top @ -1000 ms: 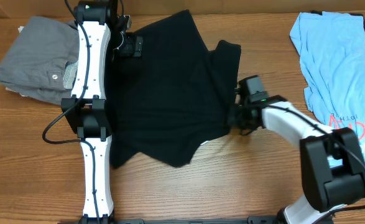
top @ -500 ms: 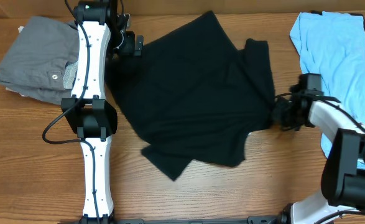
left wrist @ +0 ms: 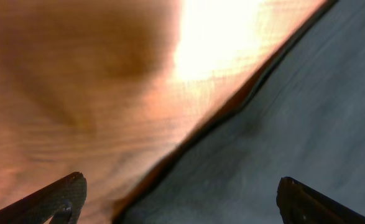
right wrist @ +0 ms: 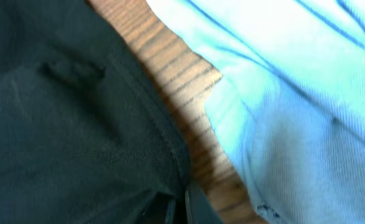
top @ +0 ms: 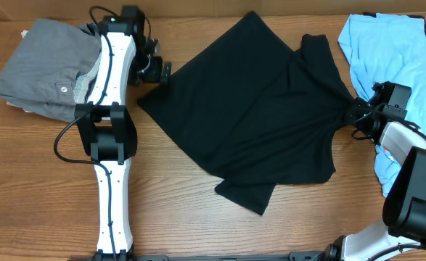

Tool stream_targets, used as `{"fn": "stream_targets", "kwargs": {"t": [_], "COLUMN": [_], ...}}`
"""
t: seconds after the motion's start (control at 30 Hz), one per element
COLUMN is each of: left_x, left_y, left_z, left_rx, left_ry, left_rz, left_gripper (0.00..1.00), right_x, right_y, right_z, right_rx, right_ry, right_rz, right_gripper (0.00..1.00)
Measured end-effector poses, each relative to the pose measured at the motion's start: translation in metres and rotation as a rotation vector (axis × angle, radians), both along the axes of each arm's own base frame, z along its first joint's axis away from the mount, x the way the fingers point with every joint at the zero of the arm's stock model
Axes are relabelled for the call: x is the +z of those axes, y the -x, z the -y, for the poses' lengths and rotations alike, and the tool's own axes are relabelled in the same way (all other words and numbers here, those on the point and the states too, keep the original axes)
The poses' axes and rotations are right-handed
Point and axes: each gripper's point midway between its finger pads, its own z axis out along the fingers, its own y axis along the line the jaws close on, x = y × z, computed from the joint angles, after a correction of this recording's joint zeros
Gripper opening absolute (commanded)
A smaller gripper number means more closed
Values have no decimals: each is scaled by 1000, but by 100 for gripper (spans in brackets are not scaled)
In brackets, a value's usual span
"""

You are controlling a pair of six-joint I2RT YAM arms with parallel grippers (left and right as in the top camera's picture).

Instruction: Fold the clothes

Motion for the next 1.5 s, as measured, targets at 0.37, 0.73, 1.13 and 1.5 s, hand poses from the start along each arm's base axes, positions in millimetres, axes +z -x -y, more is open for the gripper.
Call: {"fn": "stream_targets", "kwargs": {"t": [0.37, 0.73, 1.13, 1.5], "left_x": [-18, -25, -26, -26], "left_y": [32, 51, 55, 63], "left_z": [2, -1, -6, -59], "left_rx": [-43, -47, 25, 230], "left_ry": [-5, -17, 8, 38], "left_rz": [-134, -193, -212, -268], "left_gripper": [88, 19, 4, 4], "right_x": [15, 17, 59, 57], "right_y": [-9, -8, 12, 96], "right_z": [21, 26, -15, -126], "right_rx": [-27, -15, 63, 215], "right_ry": [30, 5, -223, -413], "right_rz": [45, 55, -70, -462], "right_gripper": [4, 100, 100, 100]}}
